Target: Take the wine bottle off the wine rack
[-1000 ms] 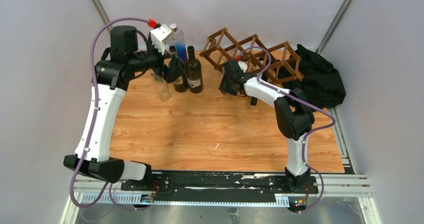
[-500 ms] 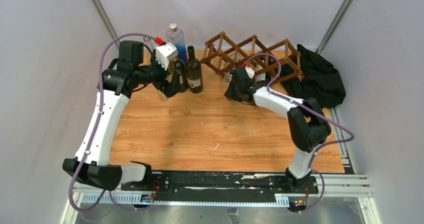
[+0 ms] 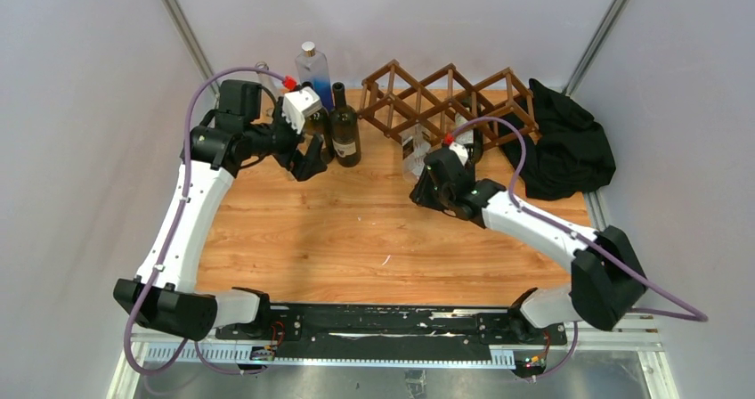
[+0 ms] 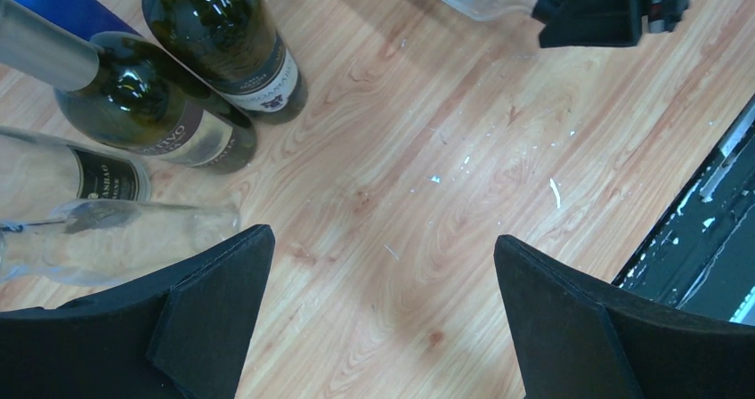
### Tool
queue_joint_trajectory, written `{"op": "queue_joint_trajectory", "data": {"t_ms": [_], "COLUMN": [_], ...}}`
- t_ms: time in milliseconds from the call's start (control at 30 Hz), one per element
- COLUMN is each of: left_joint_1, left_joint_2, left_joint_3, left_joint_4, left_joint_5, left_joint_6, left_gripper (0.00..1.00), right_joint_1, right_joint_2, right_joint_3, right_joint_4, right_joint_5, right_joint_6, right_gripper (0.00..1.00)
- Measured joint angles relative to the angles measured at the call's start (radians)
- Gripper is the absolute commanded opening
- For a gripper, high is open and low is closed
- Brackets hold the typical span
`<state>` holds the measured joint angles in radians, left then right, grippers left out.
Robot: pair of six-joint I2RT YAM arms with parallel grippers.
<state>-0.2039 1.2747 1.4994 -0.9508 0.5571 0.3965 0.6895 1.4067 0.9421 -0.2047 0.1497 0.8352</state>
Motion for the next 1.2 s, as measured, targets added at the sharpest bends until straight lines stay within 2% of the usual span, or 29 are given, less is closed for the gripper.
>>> {"op": "queue_joint_trajectory", "data": {"t_ms": [267, 533, 833, 1067, 1200], "left_joint_1": [0.0, 0.0, -0.014, -0.122, -0.18], "left_joint_2": [-0.006, -0.066, -0.128, -0.186, -0.242], "left_joint_3": [-0.069, -0.139, -0.241, -0.341, -0.401], "left_joint_4": [0.037, 0.082, 0.112, 0.13, 0.23], "left_joint_5": [0.04, 0.116, 0.217, 0.19, 0.161], "left_joint_6": [0.017, 0.048, 0.155, 0.242, 0.188], "left_gripper": [1.0, 1.0, 1.0, 1.0, 1.0], "right_joint_1": [0.016, 0.028, 0.028, 0.039, 0.058], "right_joint_2": [-0.224, -0.306, -0.236, -0.085, -0.003], "right_joint_3": [-0.03, 0.043, 0.344, 0.562, 0.654], "right_joint_4": [-0.166, -0.359, -0.642, -0.738, -0.748], "right_joint_5": [-0.009, -0.072, -0.145, -0.285, -0.314], "right_joint_6": [-0.021, -0.063, -0.158, -0.187, -0.187], "right_gripper": [0.0, 0.0, 0.0, 0.0, 0.0]}}
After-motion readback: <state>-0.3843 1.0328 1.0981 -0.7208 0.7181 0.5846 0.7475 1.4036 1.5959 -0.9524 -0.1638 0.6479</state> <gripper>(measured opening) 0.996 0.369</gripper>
